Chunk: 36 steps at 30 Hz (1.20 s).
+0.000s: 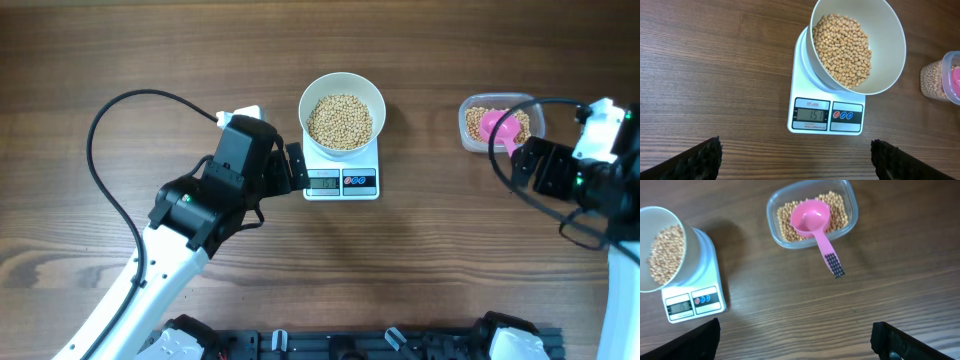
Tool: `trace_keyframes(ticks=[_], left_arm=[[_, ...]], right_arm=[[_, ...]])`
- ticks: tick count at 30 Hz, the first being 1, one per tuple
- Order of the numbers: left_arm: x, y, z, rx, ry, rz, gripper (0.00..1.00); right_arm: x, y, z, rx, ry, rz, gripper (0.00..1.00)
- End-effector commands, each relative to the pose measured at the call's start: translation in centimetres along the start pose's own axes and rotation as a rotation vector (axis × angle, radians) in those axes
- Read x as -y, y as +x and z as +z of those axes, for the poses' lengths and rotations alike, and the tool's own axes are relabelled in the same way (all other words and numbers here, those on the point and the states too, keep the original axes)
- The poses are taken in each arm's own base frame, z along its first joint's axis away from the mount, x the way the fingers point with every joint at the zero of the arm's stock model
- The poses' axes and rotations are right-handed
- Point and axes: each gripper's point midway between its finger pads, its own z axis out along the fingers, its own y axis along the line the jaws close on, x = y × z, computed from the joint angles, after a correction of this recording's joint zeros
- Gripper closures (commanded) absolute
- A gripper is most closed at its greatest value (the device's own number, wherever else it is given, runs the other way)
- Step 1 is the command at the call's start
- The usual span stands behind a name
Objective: Scoop item into bowl and weigh 150g on scale
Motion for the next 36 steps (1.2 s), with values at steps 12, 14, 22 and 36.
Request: trace_keyframes(ticks=[12, 14, 22, 36], left_arm=[[-0.2, -0.3, -0.2, 0.015, -0.005, 0.004, 0.0], [-0.2, -0.3, -0.2, 0.015, -0.005, 0.004, 0.0], [-0.2, -0.3, -0.2, 0.015, -0.005, 0.004, 0.0], [-0.2, -0.3, -0.2, 0.015, -0.005, 0.004, 0.0]], right_arm=[[-2.6, -7.0, -2.9, 0.355, -0.068, -0.112, 0.0], [-3.8, -6.9, -4.1, 0.415, -0.096, -0.148, 0.0], [-5.0, -3.4, -3.1, 0.665, -0.129, -0.268, 0.0], [-3.7, 2.7, -0.2, 0.967, -0.106, -0.371, 0.0]])
